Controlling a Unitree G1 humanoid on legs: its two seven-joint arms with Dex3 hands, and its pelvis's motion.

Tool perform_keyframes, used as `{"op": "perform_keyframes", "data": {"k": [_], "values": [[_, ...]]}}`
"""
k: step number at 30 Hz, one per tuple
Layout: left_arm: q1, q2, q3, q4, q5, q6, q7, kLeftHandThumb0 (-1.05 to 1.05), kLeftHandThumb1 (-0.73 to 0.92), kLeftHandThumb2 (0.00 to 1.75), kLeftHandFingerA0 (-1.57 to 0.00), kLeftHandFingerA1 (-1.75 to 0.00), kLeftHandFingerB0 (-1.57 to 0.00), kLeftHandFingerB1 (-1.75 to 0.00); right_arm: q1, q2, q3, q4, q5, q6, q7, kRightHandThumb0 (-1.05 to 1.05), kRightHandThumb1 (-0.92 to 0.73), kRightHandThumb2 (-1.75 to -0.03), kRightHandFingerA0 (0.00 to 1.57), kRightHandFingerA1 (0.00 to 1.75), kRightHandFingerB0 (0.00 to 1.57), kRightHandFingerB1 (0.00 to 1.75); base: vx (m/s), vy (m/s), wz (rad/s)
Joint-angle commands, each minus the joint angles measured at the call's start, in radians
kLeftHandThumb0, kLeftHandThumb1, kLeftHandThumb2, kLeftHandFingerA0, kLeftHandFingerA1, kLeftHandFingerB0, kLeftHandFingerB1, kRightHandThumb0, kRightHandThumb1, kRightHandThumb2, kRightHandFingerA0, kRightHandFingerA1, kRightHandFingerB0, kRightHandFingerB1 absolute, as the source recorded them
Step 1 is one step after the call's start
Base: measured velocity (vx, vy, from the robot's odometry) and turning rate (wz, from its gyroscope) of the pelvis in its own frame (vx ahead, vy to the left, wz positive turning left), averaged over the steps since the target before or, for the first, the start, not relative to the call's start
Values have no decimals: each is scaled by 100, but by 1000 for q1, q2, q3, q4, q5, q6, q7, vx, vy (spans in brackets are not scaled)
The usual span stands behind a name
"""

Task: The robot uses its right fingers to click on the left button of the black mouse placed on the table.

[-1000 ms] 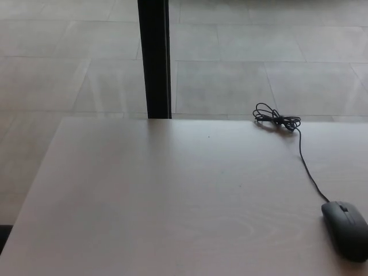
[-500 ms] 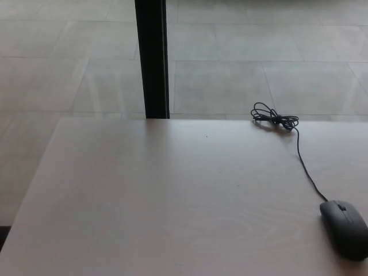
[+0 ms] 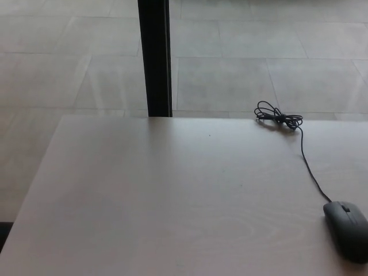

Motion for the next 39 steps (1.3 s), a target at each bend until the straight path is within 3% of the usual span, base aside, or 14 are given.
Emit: {"op": "perform_keyframes", "data": {"k": [1, 6, 7, 12, 14, 17, 18, 19, 24, 26, 27, 28, 29, 39], "values": [[-4, 24, -5, 0, -22, -23, 7, -92, 92, 82, -76, -59, -56, -48, 19, -16, 190, -72, -196, 11, -18, -66, -80, -64, 62, 53, 39, 37, 0, 0, 0], [-7, 24, -11, 4, -16, -33, 22, -89, 92, 80, -79, -57, -60, -47, 11, -16, 297, -22, -266, -41, -28, -64, -82, -64, 58, 51, 39, 36, 0, 0, 0], [-6, 25, -11, 3, -17, -32, 14, -89, 92, 81, -77, -56, -60, -46, 10, -9, 314, -6, -274, -54, -35, -62, -81, -64, 75, 70, 39, 36, 0, 0, 0], [-11, 29, -2, 5, -29, -22, 7, -96, 81, 93, -77, -62, -57, -52, -3, -4, 408, 88, -339, -138, -66, -61, -80, -64, 54, 50, 40, 36, 0, 0, 0], [-4, 26, -10, -4, -22, -32, 9, -88, 92, 83, -78, -59, -56, -48, -8, -15, 449, 134, -376, -174, -80, -67, -82, -64, 72, 60, 39, 35, 0, 0, 0], [-13, 29, -7, -2, -25, -19, 21, -93, 83, 93, -80, -61, -57, -52, 6, -29, 496, 154, -413, -183, -78, -69, -83, -65, 70, 65, 37, 33, 0, 0, 0], [-14, 30, -8, -1, -25, -19, 22, -87, 92, 82, -80, -59, -56, -47, 6, -32, 505, 159, -421, -181, -80, -73, -84, -66, 82, 88, 36, 33, 0, 0, 0], [-16, 30, -6, 2, -27, -17, 19, -95, 82, 93, -81, -62, -55, -52, 8, -34, 525, 169, -443, -179, -87, -74, -85, -66, 68, 64, 37, 33, 0, 0, 0], [-16, 30, -3, 4, -31, -20, 16, -89, 92, 81, -82, -59, -54, -46, 11, -63, 598, 227, -521, -226, -105, -74, -85, -66, 64, 83, 35, 32, 0, 0, 0], [-16, 30, -1, 2, -34, -18, 14, -89, 92, 82, -80, -58, -54, -47, 14, -81, 624, 245, -556, -270, -126, -69, -83, -66, 45, 41, 37, 33, 0, 0, 0], [-15, 29, -1, 2, -35, -22, 13, -89, 92, 80, -78, -55, -59, -46, 11, -88, 636, 257, -570, -281, -133, -66, -67, -106, 40, 57, 22, 45, 0, 0, 0], [-17, 29, 1, 0, -37, -25, 10, -91, 92, 81, -87, -63, -61, -49, 6, -100, 655, 273, -594, -290, -143, -73, -79, -70, 40, 39, 34, 33, 0, 0, 0], [-21, 32, -1, 0, -36, -19, 15, -92, 92, 82, -86, -62, -59, -48, 4, -100, 667, 281, -606, -287, -150, -72, -69, -105, 36, 56, 27, 46, 0, 0, 0], [-26, 37, -9, 5, -26, -22, 21, -92, 92, 82, -86, -62, -61, -49, -65, -177, 872, 428, -863, -302, -303, -76, -72, -109, 37, 58, 30, 47, 0, 0, 0]]}}
